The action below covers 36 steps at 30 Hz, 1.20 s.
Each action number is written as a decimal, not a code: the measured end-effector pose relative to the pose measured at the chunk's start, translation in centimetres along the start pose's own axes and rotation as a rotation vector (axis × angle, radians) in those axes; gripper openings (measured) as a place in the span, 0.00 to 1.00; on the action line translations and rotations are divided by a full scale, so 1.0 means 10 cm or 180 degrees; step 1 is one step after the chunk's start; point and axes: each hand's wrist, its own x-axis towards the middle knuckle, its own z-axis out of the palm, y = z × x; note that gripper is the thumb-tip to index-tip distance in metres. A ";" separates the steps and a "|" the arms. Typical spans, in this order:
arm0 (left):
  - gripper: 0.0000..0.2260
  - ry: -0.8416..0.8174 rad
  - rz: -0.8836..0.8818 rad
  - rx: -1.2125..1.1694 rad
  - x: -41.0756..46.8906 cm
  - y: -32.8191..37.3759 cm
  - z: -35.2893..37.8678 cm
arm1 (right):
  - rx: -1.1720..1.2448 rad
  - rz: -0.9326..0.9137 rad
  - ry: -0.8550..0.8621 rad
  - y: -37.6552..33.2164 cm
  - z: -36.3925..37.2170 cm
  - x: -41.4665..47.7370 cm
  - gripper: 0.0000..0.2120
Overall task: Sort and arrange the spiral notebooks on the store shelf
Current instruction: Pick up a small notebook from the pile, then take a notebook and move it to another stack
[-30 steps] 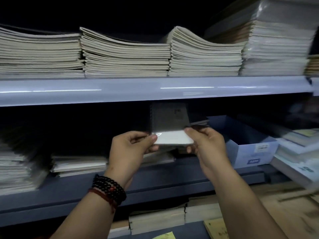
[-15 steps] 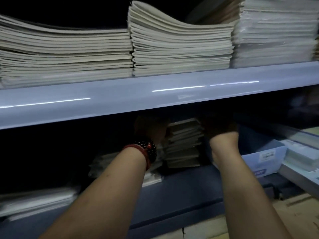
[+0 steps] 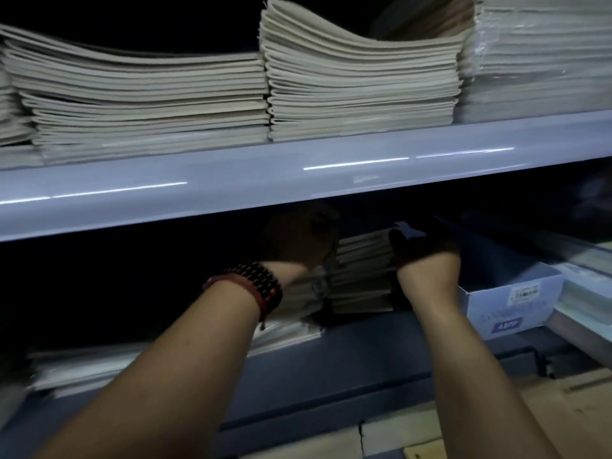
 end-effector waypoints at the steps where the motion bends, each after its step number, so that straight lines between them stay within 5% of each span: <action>1: 0.07 0.0200 0.0126 0.0007 -0.16 -0.03 -0.08 | -0.0113 -0.0077 0.0052 -0.06 -0.03 -0.12 0.07; 8: 0.05 0.1171 0.0179 -0.0283 -1.38 -0.49 -0.55 | -0.0393 0.0048 -0.0909 -0.24 0.20 -0.96 0.04; 17: 0.08 0.1130 -0.0134 -0.0320 -1.83 -1.13 -0.67 | -0.0792 -0.0549 -0.0759 -0.30 0.41 -1.38 0.07; 26: 0.12 0.0903 -0.0165 0.0006 -1.79 -1.46 -0.60 | -0.1795 -0.1332 -0.2312 -0.12 0.60 -1.65 0.17; 36: 0.12 0.1130 -0.0612 -0.0480 -1.64 -1.52 -0.50 | -0.2404 -0.2018 -0.1477 0.01 0.81 -1.60 0.10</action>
